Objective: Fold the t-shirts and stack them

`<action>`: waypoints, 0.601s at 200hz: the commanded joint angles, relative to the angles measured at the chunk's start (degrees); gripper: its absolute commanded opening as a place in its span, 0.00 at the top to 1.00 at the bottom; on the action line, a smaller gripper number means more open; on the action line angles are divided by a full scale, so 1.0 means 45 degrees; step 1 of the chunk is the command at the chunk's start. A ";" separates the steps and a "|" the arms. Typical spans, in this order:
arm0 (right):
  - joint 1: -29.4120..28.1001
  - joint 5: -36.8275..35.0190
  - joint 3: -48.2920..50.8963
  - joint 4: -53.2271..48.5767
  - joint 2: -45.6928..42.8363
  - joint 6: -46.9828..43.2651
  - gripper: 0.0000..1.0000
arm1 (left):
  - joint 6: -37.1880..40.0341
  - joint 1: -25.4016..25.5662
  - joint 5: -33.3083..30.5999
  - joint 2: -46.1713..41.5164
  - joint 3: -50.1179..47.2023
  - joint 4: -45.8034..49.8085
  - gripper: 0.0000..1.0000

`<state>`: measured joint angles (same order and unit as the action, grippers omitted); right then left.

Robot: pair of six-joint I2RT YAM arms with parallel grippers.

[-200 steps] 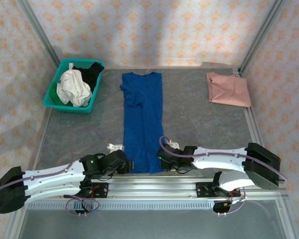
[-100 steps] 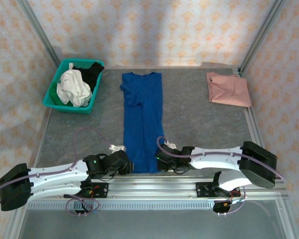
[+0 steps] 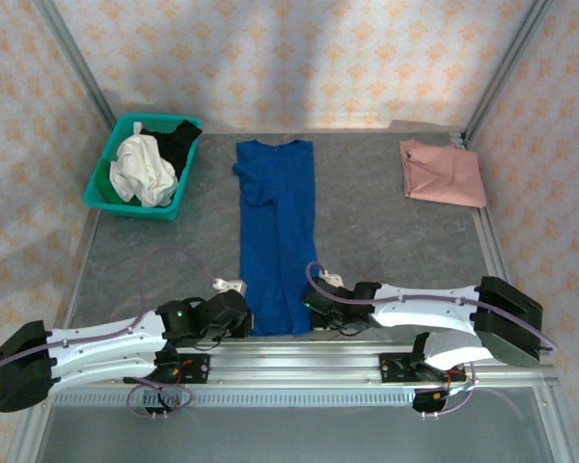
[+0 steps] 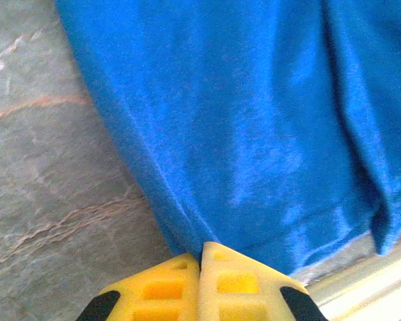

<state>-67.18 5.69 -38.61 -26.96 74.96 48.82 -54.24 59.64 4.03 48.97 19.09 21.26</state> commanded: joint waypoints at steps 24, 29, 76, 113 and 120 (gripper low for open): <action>0.1035 -0.1690 -0.2345 -0.1625 -0.0649 -0.1557 1.00 | 0.1409 -0.1727 -0.0385 0.0002 0.2409 0.0804 1.00; 0.1249 -0.1759 -0.2603 -0.1580 -0.0575 -0.1843 1.00 | 0.1646 -0.2206 -0.0281 0.0095 0.2658 0.0856 1.00; 0.3684 -0.2080 -0.6089 -0.2030 0.1660 -0.4364 1.00 | 0.3441 -0.5713 0.0373 0.3249 0.5820 0.0989 1.00; 0.5659 -0.0860 -0.8493 -0.2162 0.3988 -0.5617 1.00 | 0.4065 -0.7585 0.1449 0.6462 0.8312 0.0775 1.00; 0.5968 -0.0670 -0.8946 -0.2186 0.4451 -0.5751 1.00 | 0.4179 -0.7901 0.1670 0.6960 0.8728 0.0655 1.00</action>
<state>-44.16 0.36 -73.08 -34.28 89.54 28.84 -39.70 28.23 7.68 74.32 52.73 23.64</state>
